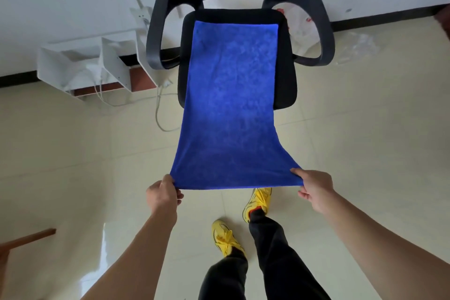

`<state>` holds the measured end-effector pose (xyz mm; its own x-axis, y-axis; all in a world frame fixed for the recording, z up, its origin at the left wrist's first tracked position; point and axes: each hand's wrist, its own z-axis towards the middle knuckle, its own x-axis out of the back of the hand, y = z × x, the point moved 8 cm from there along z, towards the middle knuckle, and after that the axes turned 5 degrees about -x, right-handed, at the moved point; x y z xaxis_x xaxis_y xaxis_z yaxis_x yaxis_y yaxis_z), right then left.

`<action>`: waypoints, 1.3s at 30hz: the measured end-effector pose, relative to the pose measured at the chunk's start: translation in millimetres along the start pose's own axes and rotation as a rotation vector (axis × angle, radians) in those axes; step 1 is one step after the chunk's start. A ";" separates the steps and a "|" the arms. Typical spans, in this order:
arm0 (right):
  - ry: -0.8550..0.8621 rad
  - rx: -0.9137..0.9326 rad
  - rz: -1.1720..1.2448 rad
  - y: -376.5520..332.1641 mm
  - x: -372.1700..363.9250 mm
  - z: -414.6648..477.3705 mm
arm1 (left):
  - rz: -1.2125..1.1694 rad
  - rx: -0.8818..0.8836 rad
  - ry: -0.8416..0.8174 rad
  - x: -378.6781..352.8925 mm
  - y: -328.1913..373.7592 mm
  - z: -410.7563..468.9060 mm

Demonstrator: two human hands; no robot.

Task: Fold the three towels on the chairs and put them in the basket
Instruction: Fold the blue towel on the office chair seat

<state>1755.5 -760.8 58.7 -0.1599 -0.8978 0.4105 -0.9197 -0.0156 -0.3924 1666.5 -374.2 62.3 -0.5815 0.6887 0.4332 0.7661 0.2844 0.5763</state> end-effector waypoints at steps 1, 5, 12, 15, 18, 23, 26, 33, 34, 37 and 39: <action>0.027 0.049 0.024 -3.5 3.1 0.4 | 0.018 0.003 -0.009 -1.4 -2.2 1.4; 0.043 0.232 0.031 -18.9 -2.4 -5.9 | 0.082 -0.010 -0.005 -7.0 -3.7 7.7; 0.034 0.119 -0.052 -19.4 -9.5 13.2 | 0.162 -0.032 0.038 -15.5 16.8 21.7; 0.015 0.167 0.052 -49.7 -14.2 18.8 | 0.128 -0.050 0.042 -29.5 36.2 31.0; -0.037 0.214 0.198 -92.5 -19.2 21.2 | -0.007 -0.092 0.041 -42.7 68.1 35.7; -0.192 0.064 0.373 -160.6 -37.6 51.3 | -0.131 -0.161 -0.044 -82.6 145.4 61.2; -0.283 0.135 0.284 -202.3 -46.3 66.2 | -0.147 -0.191 -0.113 -107.9 187.0 70.7; -0.134 0.508 -0.155 -303.6 -52.0 90.4 | 0.312 -0.503 -0.260 -160.3 288.4 90.1; -0.130 0.541 -0.192 -314.1 -55.1 93.2 | 0.428 -0.555 -0.253 -165.5 299.6 92.4; -0.096 0.546 -0.256 -342.2 -70.7 107.7 | 0.677 -0.713 -0.194 -183.9 337.9 109.5; -0.070 0.596 -0.324 -359.7 -83.9 115.6 | 0.729 -0.770 -0.156 -195.3 361.1 121.0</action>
<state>2141.2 -730.7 70.3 0.1322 -0.8333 0.5369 -0.5595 -0.5098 -0.6535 2089.8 -325.3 102.0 0.0295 0.6158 0.7873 0.5040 -0.6894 0.5203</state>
